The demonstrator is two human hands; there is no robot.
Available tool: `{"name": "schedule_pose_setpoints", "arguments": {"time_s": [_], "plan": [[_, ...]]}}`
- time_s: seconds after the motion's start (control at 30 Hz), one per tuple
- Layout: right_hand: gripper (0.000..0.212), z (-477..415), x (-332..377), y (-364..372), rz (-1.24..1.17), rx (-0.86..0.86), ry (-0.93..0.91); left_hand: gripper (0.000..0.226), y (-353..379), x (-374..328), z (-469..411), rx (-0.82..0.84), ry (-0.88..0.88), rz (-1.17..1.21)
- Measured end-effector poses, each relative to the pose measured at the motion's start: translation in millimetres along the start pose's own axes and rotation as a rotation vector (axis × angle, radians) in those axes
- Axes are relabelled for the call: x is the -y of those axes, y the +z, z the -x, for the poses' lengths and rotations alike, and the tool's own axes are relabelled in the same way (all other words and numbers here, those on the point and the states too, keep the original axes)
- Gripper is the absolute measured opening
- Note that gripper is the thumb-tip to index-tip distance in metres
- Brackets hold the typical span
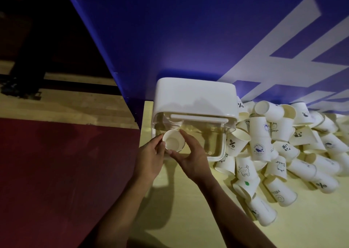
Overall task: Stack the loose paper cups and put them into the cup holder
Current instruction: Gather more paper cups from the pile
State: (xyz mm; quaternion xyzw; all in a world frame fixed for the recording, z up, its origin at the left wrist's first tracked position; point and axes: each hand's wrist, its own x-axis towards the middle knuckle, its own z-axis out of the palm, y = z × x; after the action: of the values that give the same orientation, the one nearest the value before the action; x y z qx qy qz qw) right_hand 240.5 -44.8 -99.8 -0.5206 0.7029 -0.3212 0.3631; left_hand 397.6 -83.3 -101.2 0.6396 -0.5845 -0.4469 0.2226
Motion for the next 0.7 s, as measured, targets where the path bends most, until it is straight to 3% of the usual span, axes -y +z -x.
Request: {"name": "schedule_pose_setpoints", "arguments": {"time_s": [0.3, 0.4, 0.5, 0.7], "plan": [[0.082, -1, 0, 1, 0.067, 0.002, -0.013, 0.034, 1, 0, 3, -0.014, -0.002, -0.052], [0.096, 7, -3, -5, 0.055, 0.002, 0.0, 0.033, 1, -15, 13, -0.129, 0.047, -0.089], [0.089, 27, -13, -23, 0.046, -0.047, 0.048, 0.03, 5, -39, 33, -0.233, 0.187, -0.095], [0.064, 79, -47, -77, 0.082, -0.216, 0.158, 0.029, 54, -70, 69, 0.044, 0.303, -0.067]]}}
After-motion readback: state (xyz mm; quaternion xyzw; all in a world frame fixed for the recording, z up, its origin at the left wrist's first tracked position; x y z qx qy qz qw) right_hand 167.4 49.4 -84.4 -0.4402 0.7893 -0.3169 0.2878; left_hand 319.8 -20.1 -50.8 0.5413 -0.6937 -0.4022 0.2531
